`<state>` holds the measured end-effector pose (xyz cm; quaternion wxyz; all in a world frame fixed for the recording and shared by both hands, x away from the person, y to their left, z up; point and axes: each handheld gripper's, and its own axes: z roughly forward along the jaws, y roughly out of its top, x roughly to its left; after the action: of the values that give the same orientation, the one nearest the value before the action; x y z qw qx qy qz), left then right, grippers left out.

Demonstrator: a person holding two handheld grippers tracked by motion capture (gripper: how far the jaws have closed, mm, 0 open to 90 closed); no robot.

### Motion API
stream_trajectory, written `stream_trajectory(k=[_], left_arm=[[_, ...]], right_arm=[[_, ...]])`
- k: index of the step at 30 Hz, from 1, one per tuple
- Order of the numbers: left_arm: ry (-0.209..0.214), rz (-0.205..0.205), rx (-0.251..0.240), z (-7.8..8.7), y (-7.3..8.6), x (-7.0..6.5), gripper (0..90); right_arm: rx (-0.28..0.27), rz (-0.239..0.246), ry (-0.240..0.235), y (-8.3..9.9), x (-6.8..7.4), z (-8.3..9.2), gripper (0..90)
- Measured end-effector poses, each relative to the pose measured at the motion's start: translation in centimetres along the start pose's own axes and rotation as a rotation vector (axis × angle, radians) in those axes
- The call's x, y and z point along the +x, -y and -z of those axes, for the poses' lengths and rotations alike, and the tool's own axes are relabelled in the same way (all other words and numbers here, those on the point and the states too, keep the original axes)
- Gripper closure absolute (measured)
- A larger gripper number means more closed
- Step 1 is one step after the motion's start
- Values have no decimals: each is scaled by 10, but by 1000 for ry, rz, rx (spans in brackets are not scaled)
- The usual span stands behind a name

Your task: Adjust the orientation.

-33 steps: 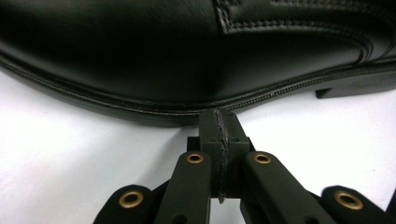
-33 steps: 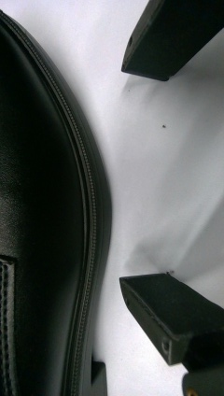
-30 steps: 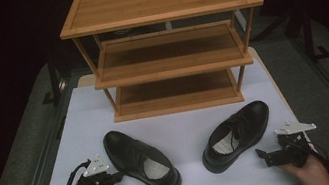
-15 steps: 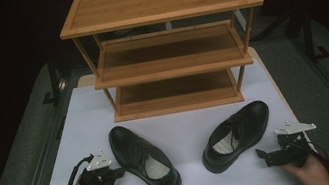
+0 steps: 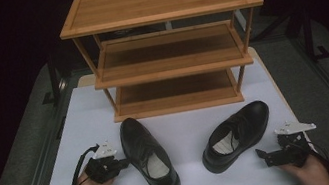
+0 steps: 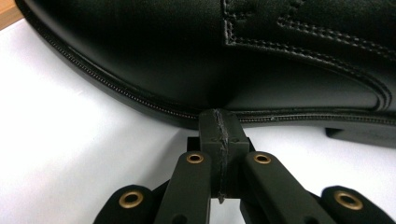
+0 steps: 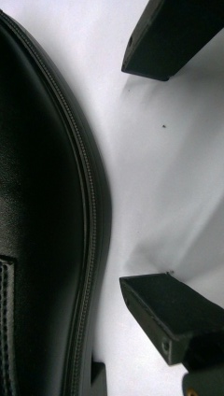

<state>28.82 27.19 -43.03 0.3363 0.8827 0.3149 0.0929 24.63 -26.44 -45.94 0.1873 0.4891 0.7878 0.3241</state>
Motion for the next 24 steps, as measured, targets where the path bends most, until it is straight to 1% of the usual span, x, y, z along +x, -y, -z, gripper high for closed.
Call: stream_trajectory(k=[7, 8, 10, 15, 17, 21, 24], left_arm=[[9, 1, -1, -8, -10, 2, 900], [22, 3, -5, -10, -12, 2, 900], [31, 3, -12, -12, -15, 1, 900], [38, -15, -10, -20, -26, -2, 900], [39, -15, -12, -23, -29, -4, 900], [45, -29, -12, -25, -33, -6, 900], [49, -16, -15, -26, -33, -7, 900]], right_arm=[[1, -3, -1, 0, 0, 0, 4], [1, -3, -1, 0, 0, 0, 3], [1, -4, -1, 0, 0, 0, 3], [1, -3, -1, 0, 0, 0, 3], [2, -3, -1, 0, 0, 0, 4], [1, -4, -1, 0, 0, 0, 4], [0, -3, -1, 0, 0, 0, 4]])
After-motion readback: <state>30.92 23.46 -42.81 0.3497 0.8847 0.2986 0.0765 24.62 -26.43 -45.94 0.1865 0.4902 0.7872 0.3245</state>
